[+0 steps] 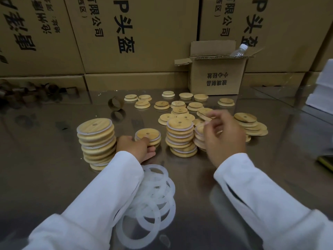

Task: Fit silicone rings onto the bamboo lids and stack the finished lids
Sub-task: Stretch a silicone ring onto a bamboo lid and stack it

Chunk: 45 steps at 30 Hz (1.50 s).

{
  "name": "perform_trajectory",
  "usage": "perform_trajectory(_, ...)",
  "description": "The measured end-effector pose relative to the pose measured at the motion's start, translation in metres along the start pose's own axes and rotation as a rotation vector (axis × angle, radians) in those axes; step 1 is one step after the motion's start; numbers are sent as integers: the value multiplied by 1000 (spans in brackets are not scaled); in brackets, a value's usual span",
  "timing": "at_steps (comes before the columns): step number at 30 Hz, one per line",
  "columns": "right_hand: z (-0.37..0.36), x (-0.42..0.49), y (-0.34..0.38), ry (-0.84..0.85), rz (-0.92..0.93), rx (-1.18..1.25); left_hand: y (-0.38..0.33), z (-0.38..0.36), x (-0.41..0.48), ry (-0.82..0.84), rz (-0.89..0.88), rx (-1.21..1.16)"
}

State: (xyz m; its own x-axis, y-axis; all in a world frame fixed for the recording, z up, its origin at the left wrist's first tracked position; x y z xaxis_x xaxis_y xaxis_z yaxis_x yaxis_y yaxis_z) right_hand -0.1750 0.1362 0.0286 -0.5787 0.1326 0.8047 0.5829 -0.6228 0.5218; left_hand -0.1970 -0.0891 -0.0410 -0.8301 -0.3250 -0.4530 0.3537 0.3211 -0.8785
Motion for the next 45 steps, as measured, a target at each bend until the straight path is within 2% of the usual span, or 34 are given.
perform_trajectory(3,31,15,-25,-112,10,-217,2,0,2,-15,-17,40)
perform_trajectory(5,41,19,-50,-55,-74,-370,2,2,5,-41,-36,75)
perform_trajectory(8,44,17,-85,118,-265,-547,2,4,8,-79,-63,148)
perform_trajectory(12,36,15,-107,272,-369,-572,-2,6,4,-103,-103,199)
perform_trajectory(18,44,18,-100,160,-321,-647,-15,3,-16,-72,-282,172)
perform_trajectory(24,50,23,-78,36,-234,-572,-24,-2,-35,9,-416,174)
perform_trajectory(27,44,26,-26,-98,61,-329,-26,-8,-41,119,-407,152)
perform_trajectory(30,21,12,37,-27,406,-136,-19,-24,-47,329,-280,139)
perform_trajectory(32,3,-3,64,81,522,-23,-14,-33,-51,449,-231,175)
perform_trajectory(34,-12,-15,78,187,578,70,-13,-35,-55,519,-266,213)
perform_trajectory(36,-20,-22,82,253,600,105,-16,-32,-56,524,-350,263)
perform_trajectory(38,-26,-25,78,317,548,137,-20,-26,-52,490,-395,299)
perform_trajectory(40,-31,-27,71,384,418,214,-22,-21,-45,469,-392,297)
perform_trajectory(42,-35,-31,61,381,291,260,-25,-13,-39,449,-380,258)
perform_trajectory(45,-47,-39,46,430,152,134,-31,-5,-34,426,-369,170)
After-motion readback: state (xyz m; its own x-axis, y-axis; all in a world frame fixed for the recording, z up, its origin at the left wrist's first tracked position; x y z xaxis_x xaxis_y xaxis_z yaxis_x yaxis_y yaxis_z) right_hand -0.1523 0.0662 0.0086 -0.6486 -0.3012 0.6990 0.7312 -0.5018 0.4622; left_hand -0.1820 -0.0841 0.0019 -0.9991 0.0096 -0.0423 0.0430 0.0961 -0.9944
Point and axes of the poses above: each hand's wrist, its own x-axis towards the middle knuckle, its own z-axis out of the back of the hand, y = z × x, the point moved 8 cm from there along x, towards the middle knuckle, and after that the axes turned 13 degrees about z, right-handed, at the moved point
